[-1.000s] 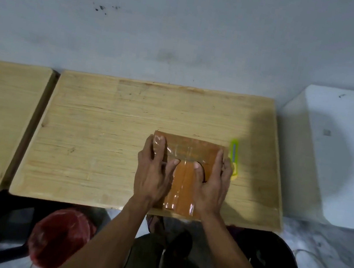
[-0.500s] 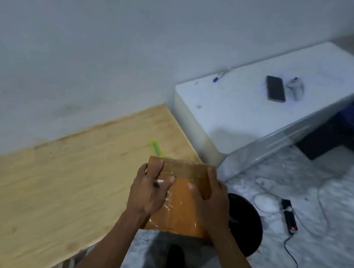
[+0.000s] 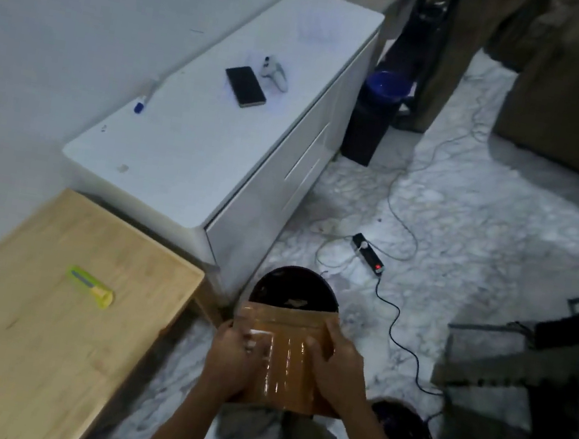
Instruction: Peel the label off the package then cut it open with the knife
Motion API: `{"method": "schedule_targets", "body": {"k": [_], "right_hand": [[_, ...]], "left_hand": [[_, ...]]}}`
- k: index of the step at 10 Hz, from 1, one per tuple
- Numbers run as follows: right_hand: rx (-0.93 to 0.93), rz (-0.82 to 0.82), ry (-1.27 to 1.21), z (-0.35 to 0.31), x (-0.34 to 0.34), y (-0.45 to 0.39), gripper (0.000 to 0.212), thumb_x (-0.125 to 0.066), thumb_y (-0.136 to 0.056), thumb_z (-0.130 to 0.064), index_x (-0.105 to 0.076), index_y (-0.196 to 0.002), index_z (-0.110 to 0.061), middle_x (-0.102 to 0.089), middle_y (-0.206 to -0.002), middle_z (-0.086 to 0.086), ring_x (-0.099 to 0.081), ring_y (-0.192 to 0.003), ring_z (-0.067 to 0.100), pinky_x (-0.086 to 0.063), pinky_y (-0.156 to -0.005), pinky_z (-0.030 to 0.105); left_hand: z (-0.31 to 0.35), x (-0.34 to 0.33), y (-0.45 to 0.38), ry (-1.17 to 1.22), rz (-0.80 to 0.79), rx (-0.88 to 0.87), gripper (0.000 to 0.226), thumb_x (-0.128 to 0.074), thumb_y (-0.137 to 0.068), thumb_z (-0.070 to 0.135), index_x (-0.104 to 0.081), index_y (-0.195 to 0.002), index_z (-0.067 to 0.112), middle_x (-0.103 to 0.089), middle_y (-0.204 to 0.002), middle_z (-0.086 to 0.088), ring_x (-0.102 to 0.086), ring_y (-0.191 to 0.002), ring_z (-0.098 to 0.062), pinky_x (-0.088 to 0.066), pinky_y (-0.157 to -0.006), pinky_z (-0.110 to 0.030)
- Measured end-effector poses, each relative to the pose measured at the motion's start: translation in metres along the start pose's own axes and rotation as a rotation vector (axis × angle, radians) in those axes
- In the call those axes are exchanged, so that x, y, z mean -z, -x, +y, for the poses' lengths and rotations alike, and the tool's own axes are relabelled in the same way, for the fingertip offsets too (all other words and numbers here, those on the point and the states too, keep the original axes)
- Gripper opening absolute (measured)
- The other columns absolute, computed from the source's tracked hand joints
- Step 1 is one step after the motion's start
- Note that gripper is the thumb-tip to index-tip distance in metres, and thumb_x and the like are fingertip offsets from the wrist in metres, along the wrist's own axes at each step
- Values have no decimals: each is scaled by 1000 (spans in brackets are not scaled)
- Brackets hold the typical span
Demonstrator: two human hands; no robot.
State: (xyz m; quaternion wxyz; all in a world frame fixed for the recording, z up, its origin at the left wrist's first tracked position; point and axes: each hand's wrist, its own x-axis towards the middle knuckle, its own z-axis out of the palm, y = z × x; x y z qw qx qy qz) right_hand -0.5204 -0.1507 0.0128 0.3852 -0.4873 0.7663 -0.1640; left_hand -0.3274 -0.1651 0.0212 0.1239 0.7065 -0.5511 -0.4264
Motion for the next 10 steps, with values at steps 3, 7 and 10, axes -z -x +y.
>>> {"method": "schedule_targets", "body": {"k": [3, 7, 10], "right_hand": [[-161, -273, 55, 70, 6, -134, 49, -46, -98, -36, -40, -144, -21, -57, -129, 13, -57, -115, 28, -44, -95, 33], [-194, -386, 145, 124, -65, -297, 55, -43, -101, -39, -34, -149, -15, -54, -138, 14, -55, -121, 30, -42, -97, 30], [-262, -350, 154, 126, -81, -336, 55, -28, -104, -42, -39, -146, -9, -41, -150, 17, -39, -137, 34, -34, -109, 41]], "left_hand": [[36, -67, -114, -77, -169, 176, 53, -68, -86, 34, -60, -134, 12, -66, -127, -8, -60, -110, -15, -33, -77, -7], [-31, -156, -269, -62, -175, 307, 37, -64, -95, 29, -64, -131, 23, -71, -116, 1, -63, -98, -14, -37, -63, 3], [-42, -148, -288, -22, -207, 374, 59, -50, -102, 41, -40, -151, 11, -42, -155, -13, -39, -143, -32, -34, -112, -35]]}}
